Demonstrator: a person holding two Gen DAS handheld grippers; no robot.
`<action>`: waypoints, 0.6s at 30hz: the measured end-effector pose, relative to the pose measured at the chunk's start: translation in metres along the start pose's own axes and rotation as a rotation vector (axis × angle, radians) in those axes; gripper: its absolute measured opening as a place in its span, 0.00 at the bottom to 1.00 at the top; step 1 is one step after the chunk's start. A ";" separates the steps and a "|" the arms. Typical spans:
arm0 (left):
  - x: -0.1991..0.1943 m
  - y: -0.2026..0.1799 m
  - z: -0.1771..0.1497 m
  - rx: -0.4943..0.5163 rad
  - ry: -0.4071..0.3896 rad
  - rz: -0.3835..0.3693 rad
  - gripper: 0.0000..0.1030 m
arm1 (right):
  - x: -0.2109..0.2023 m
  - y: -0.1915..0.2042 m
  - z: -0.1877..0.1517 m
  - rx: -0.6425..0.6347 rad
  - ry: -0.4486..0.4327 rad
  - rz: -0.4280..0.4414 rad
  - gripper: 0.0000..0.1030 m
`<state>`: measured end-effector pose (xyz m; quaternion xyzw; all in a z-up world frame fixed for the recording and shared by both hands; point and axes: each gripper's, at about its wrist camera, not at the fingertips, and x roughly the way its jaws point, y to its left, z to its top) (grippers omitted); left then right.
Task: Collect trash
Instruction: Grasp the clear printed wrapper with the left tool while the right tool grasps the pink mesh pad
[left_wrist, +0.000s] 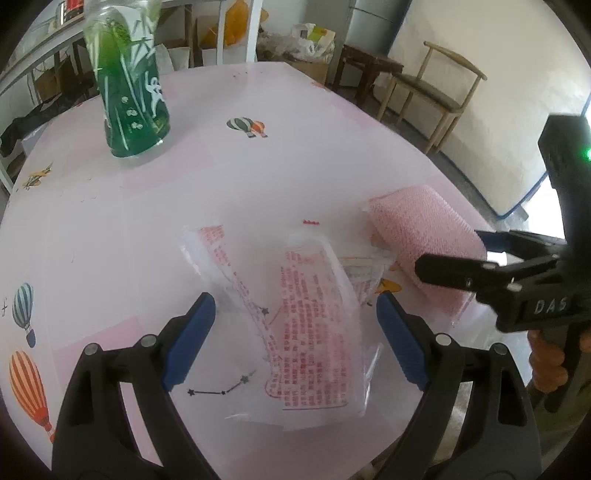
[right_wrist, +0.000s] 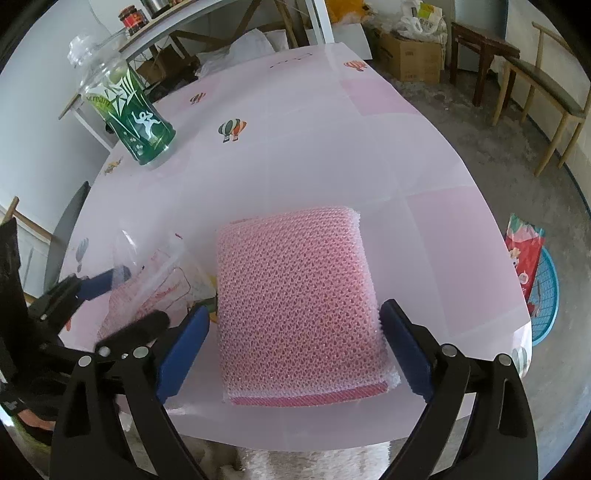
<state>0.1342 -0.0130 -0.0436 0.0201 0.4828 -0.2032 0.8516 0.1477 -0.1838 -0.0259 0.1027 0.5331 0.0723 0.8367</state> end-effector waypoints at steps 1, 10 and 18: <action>0.001 -0.002 -0.001 0.012 0.004 0.004 0.81 | 0.000 0.000 0.000 0.004 0.001 0.003 0.88; 0.002 -0.020 -0.007 0.101 -0.016 0.089 0.57 | 0.000 0.000 0.000 -0.008 -0.009 -0.023 0.80; -0.001 -0.029 -0.011 0.147 -0.047 0.087 0.31 | -0.003 -0.002 -0.004 0.002 -0.037 -0.034 0.76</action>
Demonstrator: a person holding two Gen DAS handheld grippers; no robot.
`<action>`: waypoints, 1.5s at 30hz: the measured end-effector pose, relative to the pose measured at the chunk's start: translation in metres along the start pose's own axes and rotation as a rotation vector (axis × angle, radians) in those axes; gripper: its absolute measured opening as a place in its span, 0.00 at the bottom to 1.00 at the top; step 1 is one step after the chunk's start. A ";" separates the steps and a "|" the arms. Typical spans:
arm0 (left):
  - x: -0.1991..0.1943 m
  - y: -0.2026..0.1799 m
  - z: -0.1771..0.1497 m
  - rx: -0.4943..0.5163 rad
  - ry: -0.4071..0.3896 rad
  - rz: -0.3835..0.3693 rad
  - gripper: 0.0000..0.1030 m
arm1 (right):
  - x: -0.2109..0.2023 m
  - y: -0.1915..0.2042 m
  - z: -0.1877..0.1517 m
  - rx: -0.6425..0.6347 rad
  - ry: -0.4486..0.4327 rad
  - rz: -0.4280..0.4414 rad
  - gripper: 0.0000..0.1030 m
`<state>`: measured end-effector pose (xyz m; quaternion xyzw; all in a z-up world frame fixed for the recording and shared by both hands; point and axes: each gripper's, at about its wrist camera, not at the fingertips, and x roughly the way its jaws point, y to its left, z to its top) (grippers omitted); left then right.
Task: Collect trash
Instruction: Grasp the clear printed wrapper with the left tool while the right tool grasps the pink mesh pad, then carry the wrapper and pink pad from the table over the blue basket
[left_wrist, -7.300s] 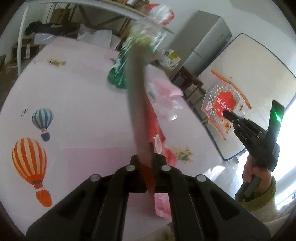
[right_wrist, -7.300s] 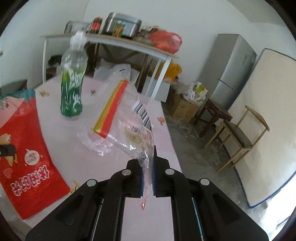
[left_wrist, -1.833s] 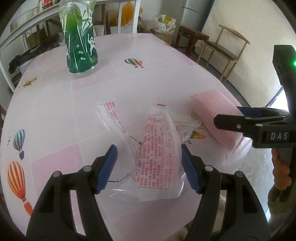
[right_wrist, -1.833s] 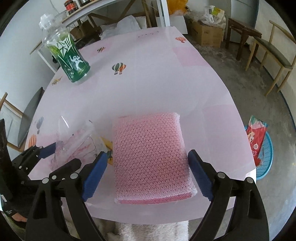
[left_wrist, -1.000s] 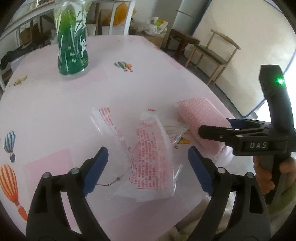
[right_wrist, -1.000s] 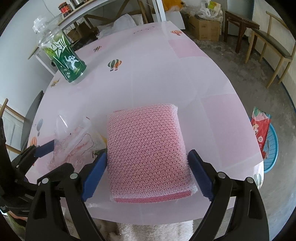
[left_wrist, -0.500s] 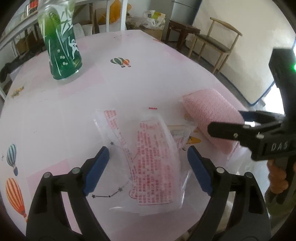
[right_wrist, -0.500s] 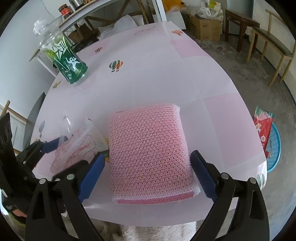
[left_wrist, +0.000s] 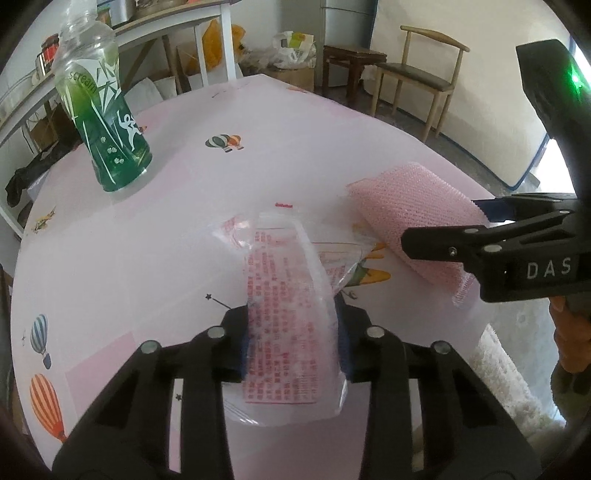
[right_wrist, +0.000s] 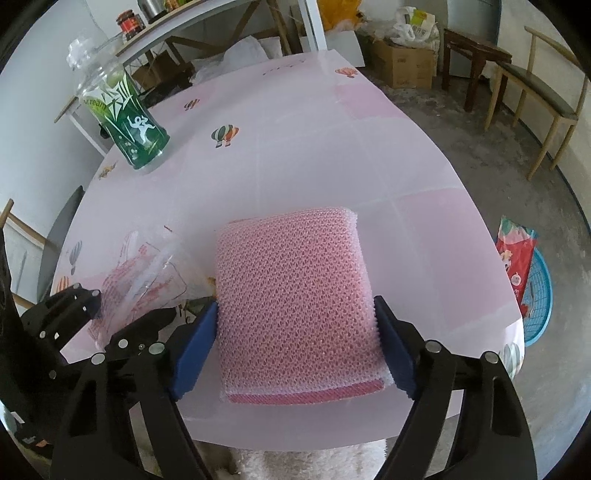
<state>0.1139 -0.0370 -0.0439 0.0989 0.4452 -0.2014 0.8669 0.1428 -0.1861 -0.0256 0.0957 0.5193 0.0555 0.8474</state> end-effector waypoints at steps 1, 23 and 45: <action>-0.001 0.000 0.000 -0.003 -0.001 -0.002 0.29 | 0.000 0.000 0.000 0.002 -0.002 0.001 0.76; -0.024 0.016 0.001 -0.092 -0.077 0.002 0.21 | -0.033 -0.044 -0.007 0.212 -0.097 0.129 0.75; -0.040 -0.005 0.026 -0.075 -0.151 -0.039 0.20 | -0.053 -0.050 -0.011 0.250 -0.161 0.202 0.75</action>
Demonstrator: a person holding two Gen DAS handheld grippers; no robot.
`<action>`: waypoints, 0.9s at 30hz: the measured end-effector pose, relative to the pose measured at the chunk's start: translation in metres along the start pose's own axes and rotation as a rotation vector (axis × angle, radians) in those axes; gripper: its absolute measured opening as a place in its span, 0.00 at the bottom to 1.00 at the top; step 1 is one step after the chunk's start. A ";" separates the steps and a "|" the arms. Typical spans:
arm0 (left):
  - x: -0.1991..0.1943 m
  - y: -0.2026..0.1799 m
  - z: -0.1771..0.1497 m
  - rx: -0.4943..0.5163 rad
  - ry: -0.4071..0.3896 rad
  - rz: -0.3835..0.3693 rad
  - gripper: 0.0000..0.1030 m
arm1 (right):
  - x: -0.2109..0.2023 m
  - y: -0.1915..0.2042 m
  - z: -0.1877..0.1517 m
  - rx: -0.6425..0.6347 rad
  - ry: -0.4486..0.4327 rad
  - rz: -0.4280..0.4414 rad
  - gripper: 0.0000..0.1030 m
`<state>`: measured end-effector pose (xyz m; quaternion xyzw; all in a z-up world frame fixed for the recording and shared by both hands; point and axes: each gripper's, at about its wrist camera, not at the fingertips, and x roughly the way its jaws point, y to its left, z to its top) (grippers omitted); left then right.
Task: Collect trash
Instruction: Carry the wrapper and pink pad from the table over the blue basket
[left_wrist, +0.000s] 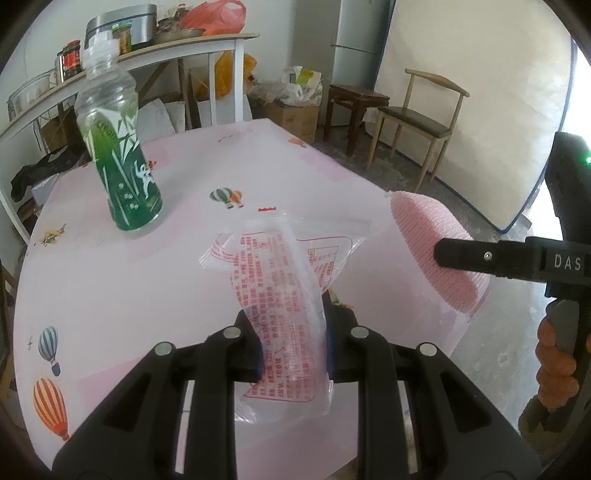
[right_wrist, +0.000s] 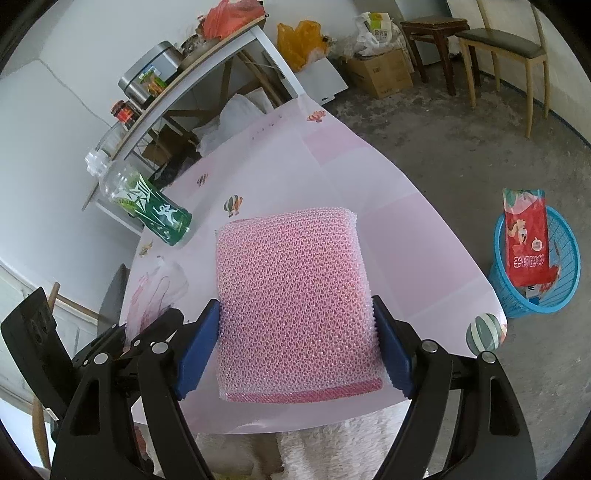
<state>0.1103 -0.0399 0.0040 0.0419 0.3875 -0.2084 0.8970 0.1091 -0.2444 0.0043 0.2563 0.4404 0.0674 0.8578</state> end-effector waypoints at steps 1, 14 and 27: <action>0.001 -0.002 0.001 0.001 0.000 -0.004 0.20 | -0.001 -0.001 0.000 0.005 -0.002 0.007 0.75; 0.006 -0.033 0.027 0.021 -0.016 -0.100 0.20 | -0.020 -0.015 0.006 0.055 -0.056 0.038 0.74; 0.053 -0.122 0.086 0.039 0.097 -0.413 0.20 | -0.144 -0.133 0.004 0.282 -0.312 -0.178 0.74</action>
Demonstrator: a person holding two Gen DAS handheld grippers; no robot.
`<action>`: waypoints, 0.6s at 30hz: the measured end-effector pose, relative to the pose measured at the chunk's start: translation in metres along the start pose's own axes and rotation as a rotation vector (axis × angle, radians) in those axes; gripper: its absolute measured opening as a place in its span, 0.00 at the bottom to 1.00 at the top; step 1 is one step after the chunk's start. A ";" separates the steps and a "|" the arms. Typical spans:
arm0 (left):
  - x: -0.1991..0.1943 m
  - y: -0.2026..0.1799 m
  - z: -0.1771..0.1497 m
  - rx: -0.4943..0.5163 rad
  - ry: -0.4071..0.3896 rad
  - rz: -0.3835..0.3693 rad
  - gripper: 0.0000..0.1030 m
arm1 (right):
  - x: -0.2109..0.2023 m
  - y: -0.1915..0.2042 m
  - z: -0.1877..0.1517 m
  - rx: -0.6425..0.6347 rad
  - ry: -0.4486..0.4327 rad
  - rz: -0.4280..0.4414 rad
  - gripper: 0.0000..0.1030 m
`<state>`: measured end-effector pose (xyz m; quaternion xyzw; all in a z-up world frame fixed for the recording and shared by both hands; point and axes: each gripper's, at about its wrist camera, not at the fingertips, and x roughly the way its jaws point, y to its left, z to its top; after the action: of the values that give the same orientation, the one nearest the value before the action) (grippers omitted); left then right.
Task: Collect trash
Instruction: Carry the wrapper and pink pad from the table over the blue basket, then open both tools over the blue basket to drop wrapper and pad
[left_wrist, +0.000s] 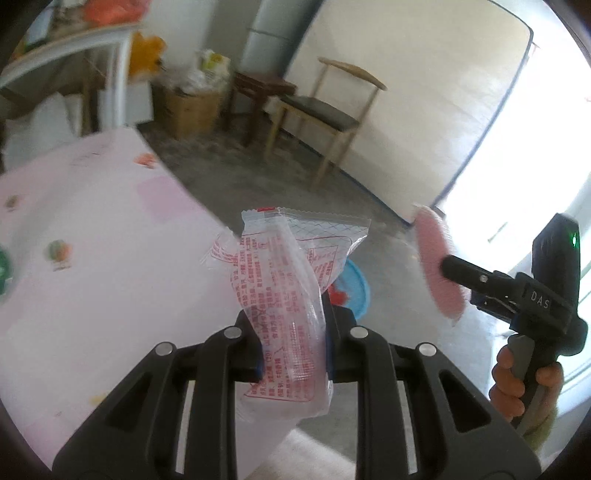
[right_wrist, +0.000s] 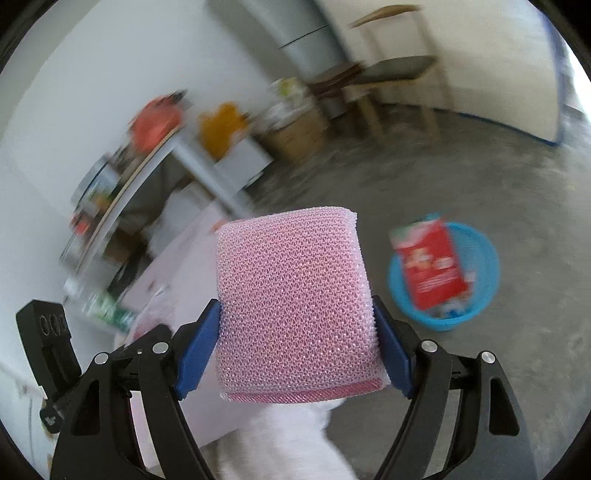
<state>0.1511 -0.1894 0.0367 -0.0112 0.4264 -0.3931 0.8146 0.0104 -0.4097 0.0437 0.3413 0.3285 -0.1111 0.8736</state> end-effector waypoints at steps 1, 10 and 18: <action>0.010 -0.005 0.005 0.004 0.019 -0.016 0.20 | -0.006 -0.017 0.004 0.033 -0.013 -0.025 0.74; 0.155 -0.056 0.045 0.025 0.285 -0.100 0.21 | 0.030 -0.164 0.001 0.411 0.067 -0.040 0.74; 0.268 -0.074 0.065 0.003 0.394 -0.091 0.27 | 0.118 -0.221 0.016 0.556 0.118 -0.009 0.77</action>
<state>0.2379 -0.4348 -0.0798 0.0478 0.5759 -0.4249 0.6968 0.0152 -0.5809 -0.1395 0.5723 0.3373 -0.1806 0.7253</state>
